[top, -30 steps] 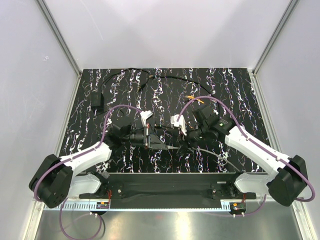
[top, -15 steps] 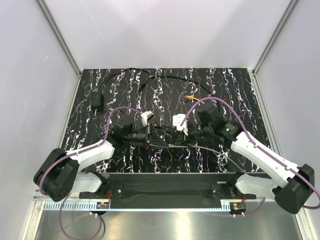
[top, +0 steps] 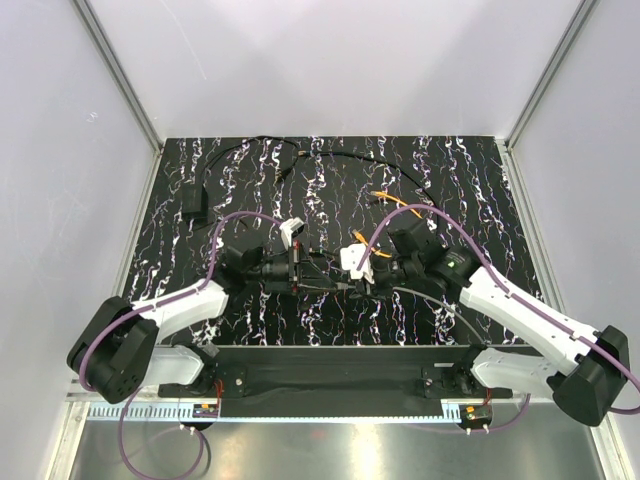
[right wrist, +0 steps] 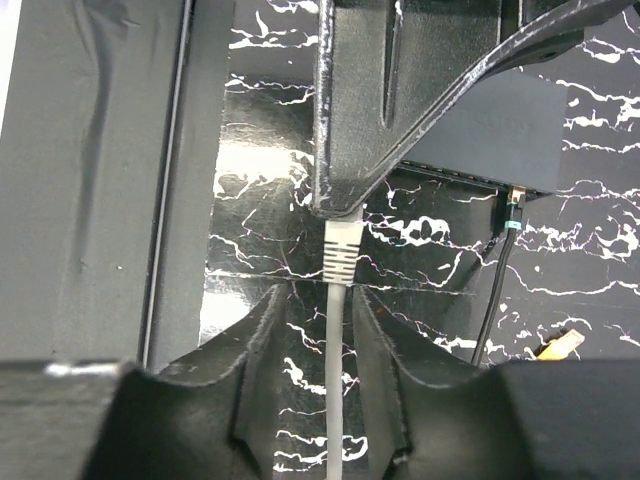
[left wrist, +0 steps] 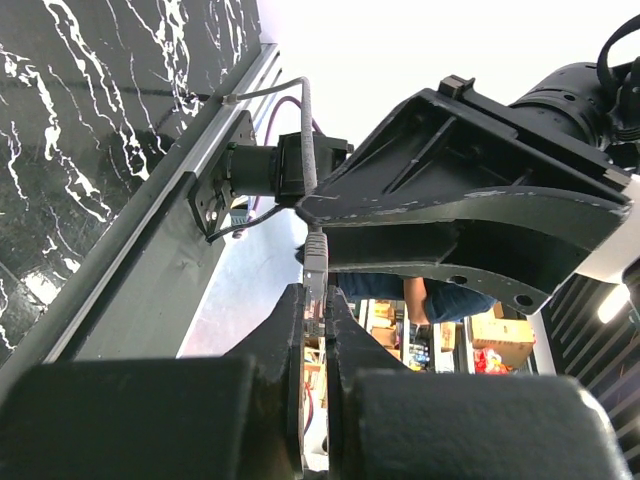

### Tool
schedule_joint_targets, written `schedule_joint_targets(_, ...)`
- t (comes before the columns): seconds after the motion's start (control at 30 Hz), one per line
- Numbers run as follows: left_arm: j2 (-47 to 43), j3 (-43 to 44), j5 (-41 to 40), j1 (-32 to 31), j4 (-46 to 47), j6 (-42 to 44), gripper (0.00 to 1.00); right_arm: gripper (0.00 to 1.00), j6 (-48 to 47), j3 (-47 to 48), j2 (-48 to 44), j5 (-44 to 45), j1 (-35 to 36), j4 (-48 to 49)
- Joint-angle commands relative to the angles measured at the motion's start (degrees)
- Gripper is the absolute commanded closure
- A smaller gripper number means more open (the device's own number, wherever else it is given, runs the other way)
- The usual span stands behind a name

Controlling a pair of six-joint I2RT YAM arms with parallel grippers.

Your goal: Insert the plug into the switch port

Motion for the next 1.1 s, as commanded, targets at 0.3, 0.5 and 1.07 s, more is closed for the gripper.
schedule_joint_targets(0.3,-1.17,-1.02,0.11,0.16,4.77,-1.18,1.00,1.00,1.38,-0.31,0.99,2.81,0.81,4.19)
schedule_joint_targets(0.5,-2.83,2.30,0.11,6.03,-6.98,7.50,0.45,1.00,4.54,-2.33,2.30,5.88,0.81,4.28)
schedule_joint_targets(1.07,5.77,20.77,-11.84,33.21,-52.18,54.45,0.35,1.00,15.88,5.04,30.86,18.81,0.81,15.17)
